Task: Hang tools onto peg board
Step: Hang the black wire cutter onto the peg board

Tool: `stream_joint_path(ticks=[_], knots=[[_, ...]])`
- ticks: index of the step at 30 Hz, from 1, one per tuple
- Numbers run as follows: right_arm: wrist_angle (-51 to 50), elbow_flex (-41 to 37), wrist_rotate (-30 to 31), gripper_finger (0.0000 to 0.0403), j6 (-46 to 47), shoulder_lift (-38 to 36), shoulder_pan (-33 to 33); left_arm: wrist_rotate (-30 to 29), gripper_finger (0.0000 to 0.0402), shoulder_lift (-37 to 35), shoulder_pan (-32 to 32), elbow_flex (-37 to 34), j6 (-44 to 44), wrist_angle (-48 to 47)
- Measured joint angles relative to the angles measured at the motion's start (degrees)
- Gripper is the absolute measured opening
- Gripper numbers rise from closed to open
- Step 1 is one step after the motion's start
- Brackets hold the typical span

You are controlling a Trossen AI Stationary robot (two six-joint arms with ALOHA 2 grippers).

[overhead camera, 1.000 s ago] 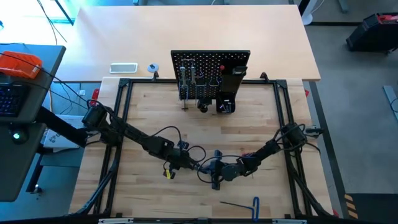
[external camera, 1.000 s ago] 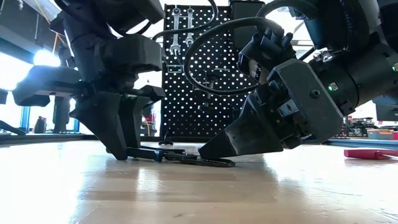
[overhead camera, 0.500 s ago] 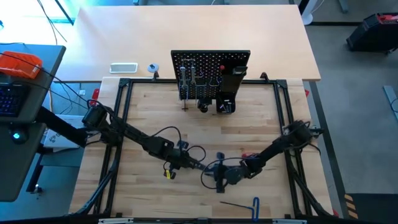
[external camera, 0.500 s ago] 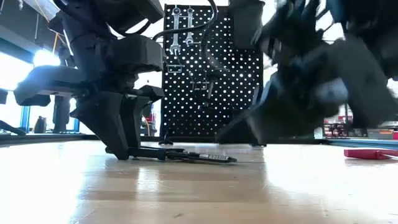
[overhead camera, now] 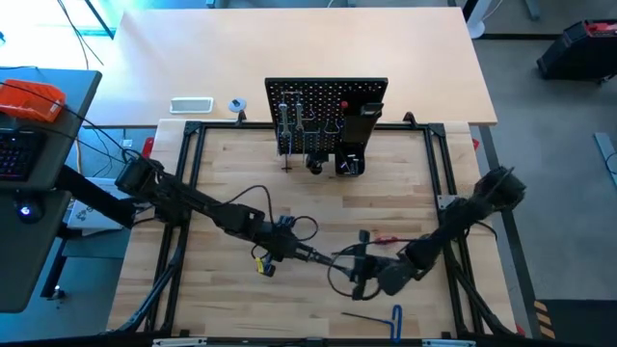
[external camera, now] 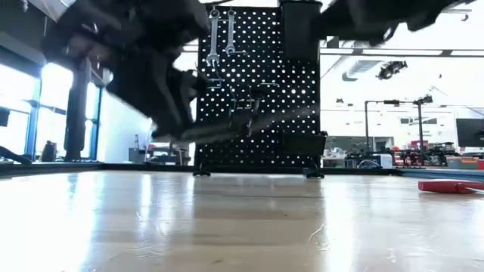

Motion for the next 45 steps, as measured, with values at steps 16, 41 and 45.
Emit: stream_joint_path(ticks=[16, 41, 45], knots=[[-5.39, -0.11, 7.16, 0.0131, -3.60, -12.63, 9.35, 17.80, 0.0063, -9.26, -1.44, 0.04, 2.10, 25.90], [22.72, -0.11, -19.86, 0.0198, -27.76, -12.60, 1.67, 32.86, 0.0063, 1.74, 0.65, 0.04, -6.96, 55.10], [23.81, -0.11, -25.06, 0.0201, -26.69, -12.60, -0.45, 32.80, 0.0063, 2.02, 1.82, 0.04, -7.89, 55.28]])
